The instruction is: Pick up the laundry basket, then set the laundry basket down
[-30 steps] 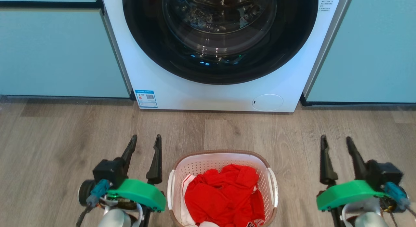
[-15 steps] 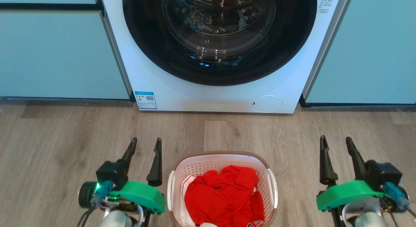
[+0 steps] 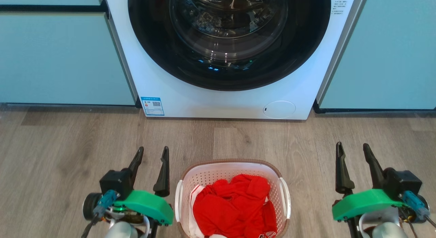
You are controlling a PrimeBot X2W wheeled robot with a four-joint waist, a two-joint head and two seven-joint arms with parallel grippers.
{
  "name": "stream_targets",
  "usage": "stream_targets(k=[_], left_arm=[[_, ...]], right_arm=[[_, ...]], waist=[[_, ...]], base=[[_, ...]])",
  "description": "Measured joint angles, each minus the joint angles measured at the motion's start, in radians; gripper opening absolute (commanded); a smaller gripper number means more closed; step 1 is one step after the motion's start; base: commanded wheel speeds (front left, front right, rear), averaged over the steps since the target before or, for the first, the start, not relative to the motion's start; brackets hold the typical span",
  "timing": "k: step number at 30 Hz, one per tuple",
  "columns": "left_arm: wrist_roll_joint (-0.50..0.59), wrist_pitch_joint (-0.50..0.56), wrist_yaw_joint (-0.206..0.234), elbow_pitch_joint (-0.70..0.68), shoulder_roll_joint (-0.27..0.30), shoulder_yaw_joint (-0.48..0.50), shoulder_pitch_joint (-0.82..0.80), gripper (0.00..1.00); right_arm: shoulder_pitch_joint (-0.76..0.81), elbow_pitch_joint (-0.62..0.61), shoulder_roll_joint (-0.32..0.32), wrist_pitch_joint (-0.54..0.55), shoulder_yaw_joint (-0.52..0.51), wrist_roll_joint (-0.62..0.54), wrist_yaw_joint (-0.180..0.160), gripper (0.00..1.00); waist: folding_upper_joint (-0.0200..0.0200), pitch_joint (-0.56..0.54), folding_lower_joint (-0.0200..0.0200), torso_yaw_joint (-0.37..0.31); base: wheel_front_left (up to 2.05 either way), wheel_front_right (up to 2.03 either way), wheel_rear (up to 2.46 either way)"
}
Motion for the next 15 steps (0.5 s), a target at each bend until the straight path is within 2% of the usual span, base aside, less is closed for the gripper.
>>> stream_targets(k=[5, 6, 11, 15], left_arm=[[0.0, 0.0, -0.002, 0.001, 0.0, -0.007, 0.0, 1.0], [0.001, 0.0, -0.007, 0.002, 0.0, -0.011, 0.0, 0.0], [-0.001, 0.005, -0.007, 0.078, 0.0, -0.023, 0.061, 0.0], [-0.042, 0.015, -0.008, 0.087, 0.0, -0.021, 0.087, 0.0]], right_arm=[[0.0, 0.002, 0.0, 0.0, 0.0, 0.0, 0.0, 1.0], [0.0, 0.004, 0.0, 0.0, 0.0, 0.0, 0.0, 0.0], [0.03, 0.086, 0.001, 0.004, 0.005, 0.003, 0.0, 0.0], [0.044, 0.097, 0.001, 0.014, 0.005, 0.043, 0.0, 0.0]], waist=[[0.0, 0.001, 0.0, 0.002], [0.0, 0.001, 0.0, 0.002], [0.0, 0.001, 0.0, 0.002], [0.0, 0.003, 0.0, -0.001]], base=[[0.0, 0.0, 0.0], [0.0, 0.0, 0.0], [0.0, 0.0, 0.0], [0.0, 0.0, 0.0]])
